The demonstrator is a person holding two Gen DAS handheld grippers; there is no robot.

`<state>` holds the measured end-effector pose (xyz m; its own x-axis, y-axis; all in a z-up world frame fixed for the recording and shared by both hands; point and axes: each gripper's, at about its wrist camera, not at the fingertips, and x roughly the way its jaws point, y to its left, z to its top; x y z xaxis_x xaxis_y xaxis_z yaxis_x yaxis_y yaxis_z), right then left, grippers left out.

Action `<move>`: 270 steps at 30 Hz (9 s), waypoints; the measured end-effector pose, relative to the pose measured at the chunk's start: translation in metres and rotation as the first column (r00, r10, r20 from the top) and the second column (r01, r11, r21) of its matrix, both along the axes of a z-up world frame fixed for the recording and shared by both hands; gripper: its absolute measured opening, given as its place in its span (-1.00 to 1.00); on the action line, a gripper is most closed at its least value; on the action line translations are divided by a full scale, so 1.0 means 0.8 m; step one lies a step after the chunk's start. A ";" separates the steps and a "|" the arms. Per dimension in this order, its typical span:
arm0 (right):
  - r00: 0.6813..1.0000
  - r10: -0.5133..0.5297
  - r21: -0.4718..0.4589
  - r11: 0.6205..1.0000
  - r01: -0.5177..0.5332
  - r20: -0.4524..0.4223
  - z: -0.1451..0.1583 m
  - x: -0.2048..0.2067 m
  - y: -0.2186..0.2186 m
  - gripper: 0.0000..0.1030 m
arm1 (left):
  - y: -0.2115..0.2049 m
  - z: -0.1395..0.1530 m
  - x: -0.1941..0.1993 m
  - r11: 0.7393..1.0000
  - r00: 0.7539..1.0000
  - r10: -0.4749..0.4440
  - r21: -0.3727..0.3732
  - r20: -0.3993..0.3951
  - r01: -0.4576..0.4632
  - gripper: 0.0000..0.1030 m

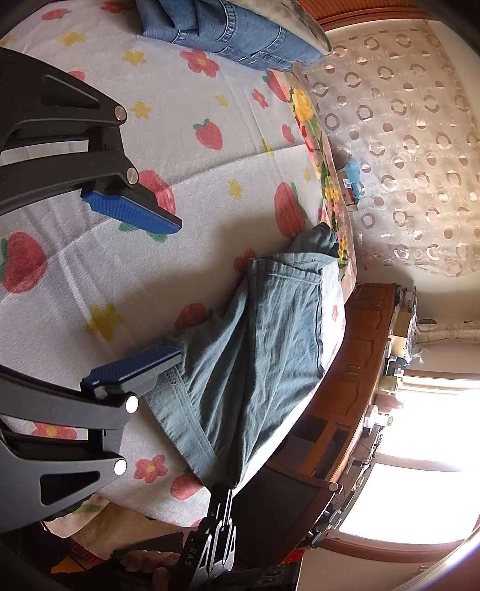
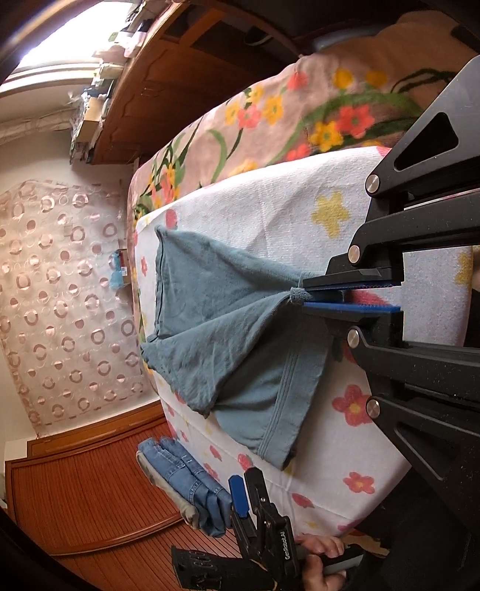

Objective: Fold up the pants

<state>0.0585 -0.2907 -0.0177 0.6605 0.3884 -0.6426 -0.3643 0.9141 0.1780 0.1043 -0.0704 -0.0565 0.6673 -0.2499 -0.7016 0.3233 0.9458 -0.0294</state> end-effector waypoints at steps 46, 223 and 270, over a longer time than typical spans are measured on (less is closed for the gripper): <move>0.936 0.351 -0.143 0.926 -0.350 -0.025 0.005 0.179 0.165 -0.57 | 0.090 -0.013 0.101 0.996 0.995 0.091 0.016 -0.031 -0.090 0.25; 0.996 -0.087 -0.074 0.993 0.089 0.031 -0.005 0.000 0.006 -0.12 | -0.022 -0.030 0.025 0.999 0.995 -0.046 -0.027 -0.088 0.044 0.46; 0.998 0.019 0.079 0.997 -0.023 0.052 0.016 0.002 -0.010 -0.71 | -0.030 0.025 -0.010 0.983 0.991 -0.133 -0.129 -0.017 0.129 -0.79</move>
<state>0.0598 -0.2989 -0.0047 0.6832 0.4506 -0.5746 -0.3935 0.8901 0.2301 0.0962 -0.0943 -0.0363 0.6052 -0.4221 -0.6750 0.4418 0.8834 -0.1564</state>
